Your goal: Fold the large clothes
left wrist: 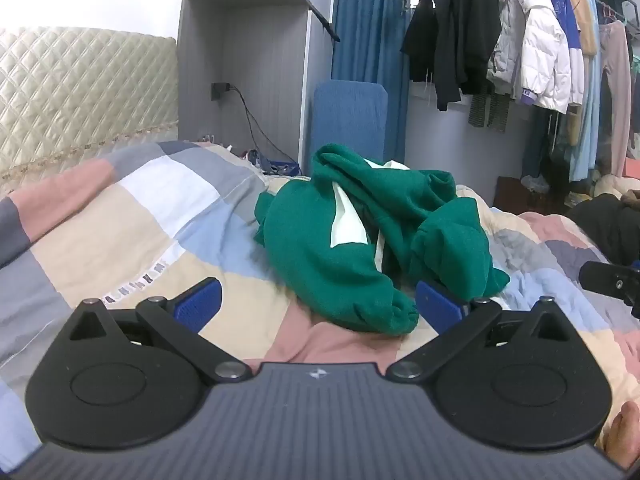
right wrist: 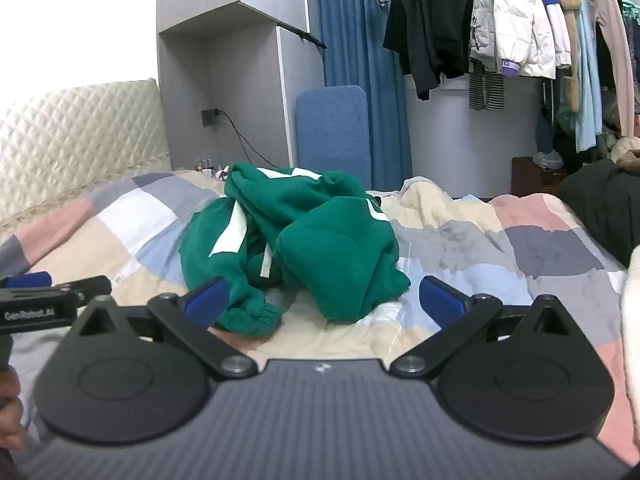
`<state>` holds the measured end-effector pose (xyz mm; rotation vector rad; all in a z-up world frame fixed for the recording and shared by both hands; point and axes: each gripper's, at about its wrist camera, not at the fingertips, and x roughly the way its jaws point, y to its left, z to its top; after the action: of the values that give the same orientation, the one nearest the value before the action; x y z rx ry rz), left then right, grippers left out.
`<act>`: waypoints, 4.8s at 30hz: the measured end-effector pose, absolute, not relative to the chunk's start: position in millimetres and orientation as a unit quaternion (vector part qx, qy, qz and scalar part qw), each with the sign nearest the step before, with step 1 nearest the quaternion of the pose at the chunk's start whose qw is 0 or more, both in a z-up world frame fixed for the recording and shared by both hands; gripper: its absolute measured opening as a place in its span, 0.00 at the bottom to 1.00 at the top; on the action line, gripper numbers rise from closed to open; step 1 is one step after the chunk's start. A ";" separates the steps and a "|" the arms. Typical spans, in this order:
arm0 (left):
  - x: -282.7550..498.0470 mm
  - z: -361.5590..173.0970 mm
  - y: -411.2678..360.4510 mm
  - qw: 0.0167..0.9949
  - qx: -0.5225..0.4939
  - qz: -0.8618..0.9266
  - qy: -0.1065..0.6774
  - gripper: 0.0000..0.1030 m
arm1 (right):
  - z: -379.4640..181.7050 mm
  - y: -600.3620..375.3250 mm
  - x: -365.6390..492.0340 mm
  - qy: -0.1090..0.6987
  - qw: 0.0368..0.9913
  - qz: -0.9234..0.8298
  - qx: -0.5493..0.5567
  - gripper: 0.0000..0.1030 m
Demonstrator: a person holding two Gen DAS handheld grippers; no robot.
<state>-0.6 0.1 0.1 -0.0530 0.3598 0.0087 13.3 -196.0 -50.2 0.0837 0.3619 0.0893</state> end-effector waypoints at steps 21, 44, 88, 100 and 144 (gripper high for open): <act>7.7 -6.1 3.1 0.977 -0.031 0.013 0.212 1.00 | -56.0 -196.4 17.8 0.191 0.980 0.037 0.035 1.00; 11.6 -11.2 4.0 0.976 -0.022 0.014 0.215 1.00 | -56.9 -195.8 17.6 0.196 0.980 0.027 0.030 1.00; 6.7 -5.9 5.0 0.980 -0.032 0.011 0.198 1.00 | -56.2 -188.7 16.1 0.203 0.978 0.032 0.029 1.00; 4.8 -7.5 6.9 0.980 -0.033 0.003 0.194 1.00 | -56.3 -187.6 16.0 0.204 0.978 0.036 0.028 1.00; 170.3 -34.1 15.8 0.964 -0.062 -0.048 0.253 1.00 | -33.6 -194.7 166.7 0.253 0.958 0.061 0.122 1.00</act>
<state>170.3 15.8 -34.1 -0.1245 0.5124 -0.0980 166.7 -194.7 -33.6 0.2465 0.5125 0.1234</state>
